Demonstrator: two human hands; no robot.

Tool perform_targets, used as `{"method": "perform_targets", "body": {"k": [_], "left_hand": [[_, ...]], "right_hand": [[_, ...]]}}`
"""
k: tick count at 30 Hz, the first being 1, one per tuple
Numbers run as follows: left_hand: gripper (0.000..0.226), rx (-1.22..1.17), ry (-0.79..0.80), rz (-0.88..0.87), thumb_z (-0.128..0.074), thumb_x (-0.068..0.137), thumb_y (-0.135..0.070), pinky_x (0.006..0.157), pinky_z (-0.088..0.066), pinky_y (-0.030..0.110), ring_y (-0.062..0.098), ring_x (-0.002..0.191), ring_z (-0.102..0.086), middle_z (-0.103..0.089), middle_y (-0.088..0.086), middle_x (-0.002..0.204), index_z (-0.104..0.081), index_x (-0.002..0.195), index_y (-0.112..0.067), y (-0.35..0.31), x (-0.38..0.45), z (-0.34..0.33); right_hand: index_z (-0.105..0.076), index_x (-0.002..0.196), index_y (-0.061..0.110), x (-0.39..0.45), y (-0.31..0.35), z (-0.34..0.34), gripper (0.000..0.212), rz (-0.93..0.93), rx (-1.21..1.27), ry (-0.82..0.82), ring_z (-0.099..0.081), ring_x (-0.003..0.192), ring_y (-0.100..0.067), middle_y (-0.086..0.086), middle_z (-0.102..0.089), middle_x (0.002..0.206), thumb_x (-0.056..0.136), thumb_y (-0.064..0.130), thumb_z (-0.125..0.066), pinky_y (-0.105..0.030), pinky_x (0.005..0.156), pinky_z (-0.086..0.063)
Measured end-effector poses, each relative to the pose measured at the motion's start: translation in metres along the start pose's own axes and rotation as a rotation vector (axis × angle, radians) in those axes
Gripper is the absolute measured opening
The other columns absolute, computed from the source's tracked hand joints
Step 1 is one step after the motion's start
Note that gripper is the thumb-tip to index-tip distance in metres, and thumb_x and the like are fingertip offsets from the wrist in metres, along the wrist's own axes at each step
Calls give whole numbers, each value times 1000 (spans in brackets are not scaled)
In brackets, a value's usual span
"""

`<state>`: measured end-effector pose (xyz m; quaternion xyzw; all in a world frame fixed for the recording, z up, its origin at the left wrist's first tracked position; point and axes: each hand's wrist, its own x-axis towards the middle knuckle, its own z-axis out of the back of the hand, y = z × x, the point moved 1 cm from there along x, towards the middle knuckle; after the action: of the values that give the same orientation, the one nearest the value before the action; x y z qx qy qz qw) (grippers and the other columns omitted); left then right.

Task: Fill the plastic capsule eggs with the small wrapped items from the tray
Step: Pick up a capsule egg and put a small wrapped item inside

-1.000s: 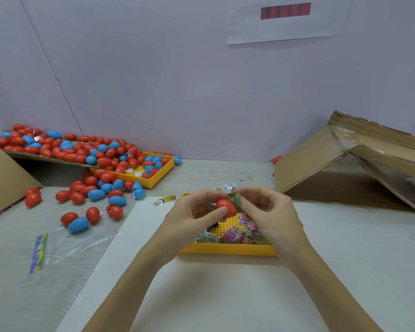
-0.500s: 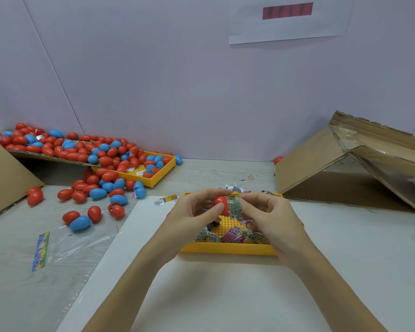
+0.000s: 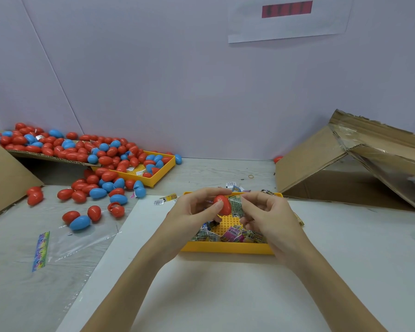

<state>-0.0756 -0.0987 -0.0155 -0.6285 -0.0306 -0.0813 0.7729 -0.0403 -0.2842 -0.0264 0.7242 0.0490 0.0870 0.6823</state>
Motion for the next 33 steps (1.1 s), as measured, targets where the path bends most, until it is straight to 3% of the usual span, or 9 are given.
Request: {"method": "perform_targets", "body": {"k": [9, 14, 23, 29, 33], "left_hand": [[25, -40, -10, 22, -63, 99, -27, 85, -56, 22, 15, 98, -71, -72, -9, 113, -73, 119, -36, -3, 0, -1], [25, -56, -2, 18, -63, 99, -26, 83, -55, 22, 14, 100, -69, -71, -9, 115, -73, 120, -35, -3, 0, -1], [29, -137, -23, 8, -64, 94, -31, 93, -58, 31, 17, 117, -65, -70, -2, 121, -72, 122, -31, -4, 0, 1], [24, -104, -59, -13, -66, 96, -27, 85, -57, 23, 15, 104, -71, -74, -4, 112, -72, 119, -30, -3, 1, -1], [24, -145, -54, -36, -70, 92, -30, 88, -60, 31, 21, 100, -73, -76, 2, 109, -72, 116, -32, -4, 0, -3]], "right_hand": [[-76, 103, 14, -1, -1, -3, 12, 6, -63, 63, -74, 73, -14, -5, -77, 86, 95, 8, -69, -21, 59, -57], [-75, 105, 9, -1, 0, -3, 11, -22, 6, 70, -75, 71, -18, -13, -77, 91, 96, 10, -69, -22, 59, -58], [-76, 99, 12, -3, 2, -3, 10, -24, 8, 133, -73, 70, -15, -6, -78, 86, 94, 20, -71, -21, 59, -58], [-74, 98, 10, -2, 0, -6, 7, 27, -59, 42, -71, 61, -17, -9, -76, 82, 98, 10, -67, -22, 49, -53], [-70, 96, 16, -3, -3, -7, 15, 177, -246, -73, -68, 50, -21, -2, -72, 71, 97, 4, -62, -30, 40, -51]]}}
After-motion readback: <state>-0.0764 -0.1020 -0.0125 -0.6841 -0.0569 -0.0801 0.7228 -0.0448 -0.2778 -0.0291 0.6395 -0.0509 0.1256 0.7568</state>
